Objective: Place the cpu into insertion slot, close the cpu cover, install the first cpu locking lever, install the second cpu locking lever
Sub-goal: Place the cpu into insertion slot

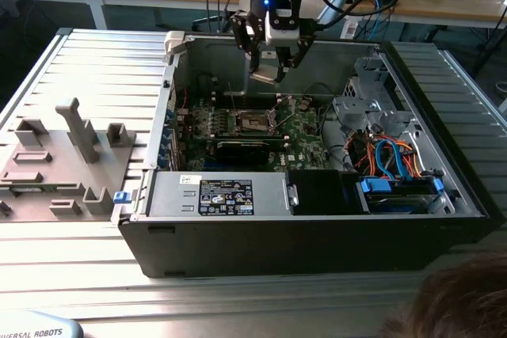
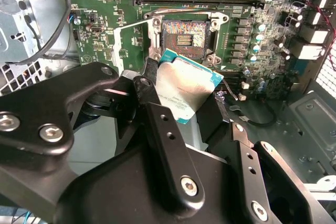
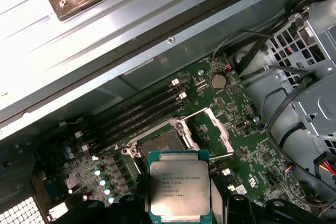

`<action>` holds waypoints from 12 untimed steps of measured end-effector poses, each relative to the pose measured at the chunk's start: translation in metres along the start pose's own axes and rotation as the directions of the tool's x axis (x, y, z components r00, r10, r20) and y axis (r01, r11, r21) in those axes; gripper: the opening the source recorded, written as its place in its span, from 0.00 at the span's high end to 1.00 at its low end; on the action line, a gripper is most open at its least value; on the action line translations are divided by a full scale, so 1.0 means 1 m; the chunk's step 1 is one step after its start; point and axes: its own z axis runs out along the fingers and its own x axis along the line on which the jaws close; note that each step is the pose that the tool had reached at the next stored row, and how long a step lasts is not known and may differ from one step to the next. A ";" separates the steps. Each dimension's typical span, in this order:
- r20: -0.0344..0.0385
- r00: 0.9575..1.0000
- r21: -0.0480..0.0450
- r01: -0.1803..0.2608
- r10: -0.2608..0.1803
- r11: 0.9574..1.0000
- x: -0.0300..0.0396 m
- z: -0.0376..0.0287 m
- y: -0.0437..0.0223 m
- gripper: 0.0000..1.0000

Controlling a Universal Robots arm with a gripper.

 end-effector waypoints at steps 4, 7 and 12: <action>0.000 1.000 0.000 -0.003 0.003 1.000 0.0000 0.0003 0.0000 0.46; 0.000 1.000 0.000 -0.006 0.006 1.000 0.0000 0.0004 0.0000 0.46; 0.001 1.000 0.000 -0.008 0.008 1.000 0.0000 0.0007 -0.0001 0.46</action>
